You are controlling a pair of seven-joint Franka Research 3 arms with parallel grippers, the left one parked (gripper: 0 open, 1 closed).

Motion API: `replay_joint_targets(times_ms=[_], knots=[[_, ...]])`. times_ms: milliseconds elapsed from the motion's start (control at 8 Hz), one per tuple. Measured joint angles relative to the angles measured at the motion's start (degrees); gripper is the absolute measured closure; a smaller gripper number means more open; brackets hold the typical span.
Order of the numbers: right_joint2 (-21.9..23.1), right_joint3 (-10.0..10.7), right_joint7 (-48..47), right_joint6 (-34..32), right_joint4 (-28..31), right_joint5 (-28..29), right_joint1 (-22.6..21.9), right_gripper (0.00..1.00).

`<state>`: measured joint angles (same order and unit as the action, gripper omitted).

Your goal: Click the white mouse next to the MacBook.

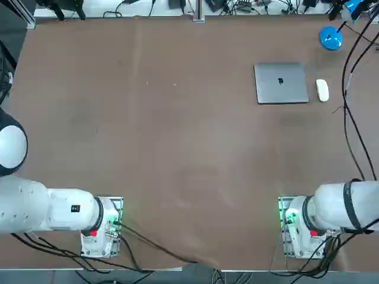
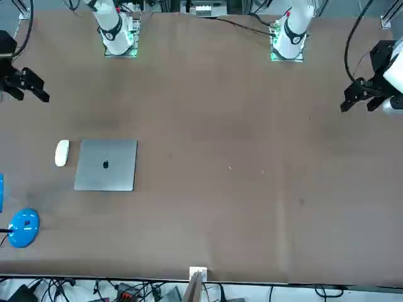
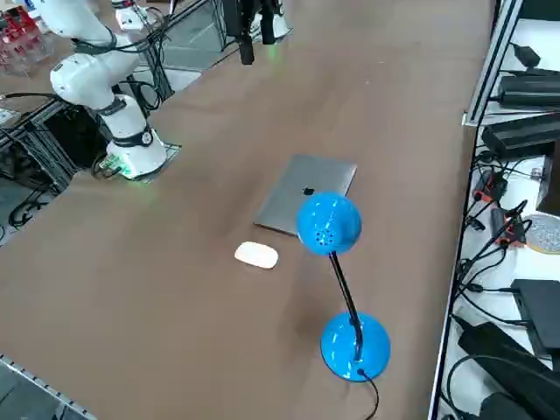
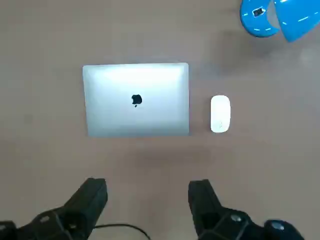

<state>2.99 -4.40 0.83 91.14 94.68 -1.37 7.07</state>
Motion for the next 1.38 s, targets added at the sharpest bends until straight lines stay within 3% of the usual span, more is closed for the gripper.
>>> replay_joint_targets(times_ms=[875, 1250, 1375], knots=[[-1.28, 0.79, 0.55, -0.09, 1.60, -0.05, 1.72, 0.00], [-3.31, 1.32, 5.26, 8.13, 7.93, -0.06, 6.81, 0.04], [-3.66, 1.38, 6.14, 12.48, 11.51, -0.06, 8.16, 0.11]])
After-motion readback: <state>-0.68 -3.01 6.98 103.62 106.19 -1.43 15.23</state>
